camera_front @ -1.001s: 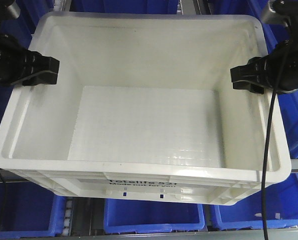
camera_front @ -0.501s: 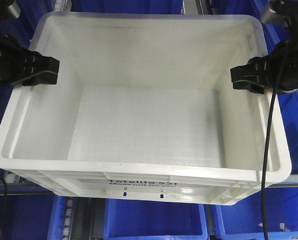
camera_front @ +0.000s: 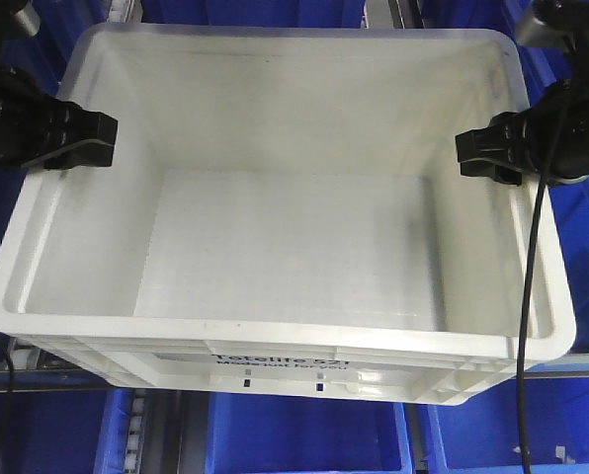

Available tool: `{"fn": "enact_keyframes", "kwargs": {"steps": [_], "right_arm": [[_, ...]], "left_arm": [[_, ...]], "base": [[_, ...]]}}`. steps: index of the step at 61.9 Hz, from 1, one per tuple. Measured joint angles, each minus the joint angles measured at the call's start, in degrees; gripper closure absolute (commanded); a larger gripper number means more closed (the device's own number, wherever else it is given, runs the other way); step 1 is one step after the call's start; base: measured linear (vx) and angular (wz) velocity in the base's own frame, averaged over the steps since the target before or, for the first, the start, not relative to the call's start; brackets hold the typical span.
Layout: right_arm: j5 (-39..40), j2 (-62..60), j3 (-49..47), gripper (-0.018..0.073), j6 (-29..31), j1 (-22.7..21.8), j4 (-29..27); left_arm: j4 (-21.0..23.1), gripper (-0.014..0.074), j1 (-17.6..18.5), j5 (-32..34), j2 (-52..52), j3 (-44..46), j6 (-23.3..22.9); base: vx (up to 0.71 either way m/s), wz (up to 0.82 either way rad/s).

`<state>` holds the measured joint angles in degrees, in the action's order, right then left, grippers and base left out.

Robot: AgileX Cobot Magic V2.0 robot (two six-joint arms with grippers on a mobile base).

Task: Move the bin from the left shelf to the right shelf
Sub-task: 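Hold the tote with both grippers above the roller tracks of the shelf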

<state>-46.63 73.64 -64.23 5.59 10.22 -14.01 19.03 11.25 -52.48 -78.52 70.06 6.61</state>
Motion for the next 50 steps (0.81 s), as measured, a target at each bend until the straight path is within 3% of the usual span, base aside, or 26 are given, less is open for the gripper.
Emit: {"fn": "enact_keyframes", "kwargs": {"steps": [50], "right_arm": [[0.24, 0.00, 0.00, 0.0567, 0.00, 0.00, 0.00]], "left_arm": [[0.00, 0.0598, 0.00, 0.00, 0.00, 0.00, 0.00]], "base": [[0.00, 0.00]]}}
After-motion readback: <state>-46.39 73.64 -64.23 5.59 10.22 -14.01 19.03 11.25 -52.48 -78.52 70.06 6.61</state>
